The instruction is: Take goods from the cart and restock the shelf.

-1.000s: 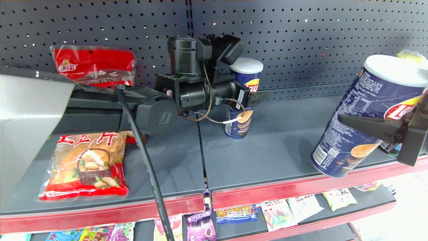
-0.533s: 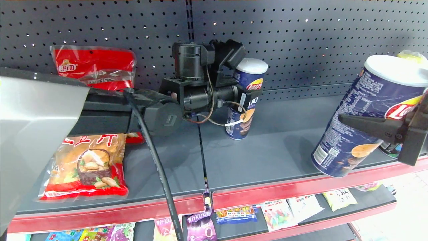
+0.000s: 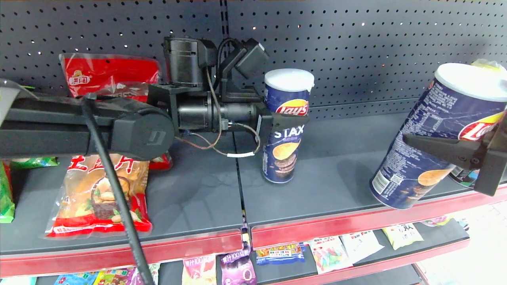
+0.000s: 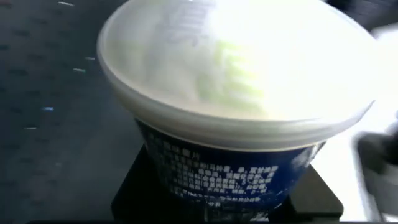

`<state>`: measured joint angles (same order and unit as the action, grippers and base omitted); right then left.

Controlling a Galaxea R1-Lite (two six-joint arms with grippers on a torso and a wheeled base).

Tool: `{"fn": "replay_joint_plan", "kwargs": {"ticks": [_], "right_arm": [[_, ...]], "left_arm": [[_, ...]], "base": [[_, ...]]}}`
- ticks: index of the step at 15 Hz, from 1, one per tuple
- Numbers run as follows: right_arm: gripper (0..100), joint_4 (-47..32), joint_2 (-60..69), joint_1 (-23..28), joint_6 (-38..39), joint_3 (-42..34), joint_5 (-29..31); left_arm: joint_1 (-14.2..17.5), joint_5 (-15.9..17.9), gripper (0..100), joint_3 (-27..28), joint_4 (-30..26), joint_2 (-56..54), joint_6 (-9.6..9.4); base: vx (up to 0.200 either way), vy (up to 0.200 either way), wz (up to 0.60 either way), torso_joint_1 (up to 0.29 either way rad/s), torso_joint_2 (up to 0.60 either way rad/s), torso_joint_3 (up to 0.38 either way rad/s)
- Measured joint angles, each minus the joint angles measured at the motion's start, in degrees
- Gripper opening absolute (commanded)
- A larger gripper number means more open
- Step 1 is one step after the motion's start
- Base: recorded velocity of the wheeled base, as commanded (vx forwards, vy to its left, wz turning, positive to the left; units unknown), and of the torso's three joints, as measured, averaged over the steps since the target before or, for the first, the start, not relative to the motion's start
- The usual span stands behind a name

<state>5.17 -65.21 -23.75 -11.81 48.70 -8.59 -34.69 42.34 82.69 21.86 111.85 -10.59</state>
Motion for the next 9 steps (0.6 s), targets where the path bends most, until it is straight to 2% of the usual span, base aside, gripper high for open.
{"fn": "replay_joint_plan", "kwargs": {"ticks": [1,3,4,9], "right_arm": [[0,0.00,0.00,-0.01,0.00,0.09,-0.05],[0,0.00,0.00,-0.06,0.02,0.11,-0.07],[0,0.00,0.00,-0.06,0.05,0.11,-0.07],[0,0.00,-0.12,0.00,0.05,0.02,-0.10]], "left_arm": [[0.02,1.91,0,-2.49,0.04,-1.12,-1.39],[-0.09,4.84,0,-6.14,0.17,-2.56,-5.61],[-0.15,5.75,0,-7.41,0.15,-2.91,-6.56],[-2.51,6.08,0,-9.75,0.15,-3.63,-6.62]], "base": [[0.000,0.000,0.00,0.000,0.00,0.000],[0.000,0.000,0.00,0.000,0.00,0.000],[0.000,0.000,0.00,0.000,0.00,0.000],[0.000,0.000,0.00,0.000,0.00,0.000]]}}
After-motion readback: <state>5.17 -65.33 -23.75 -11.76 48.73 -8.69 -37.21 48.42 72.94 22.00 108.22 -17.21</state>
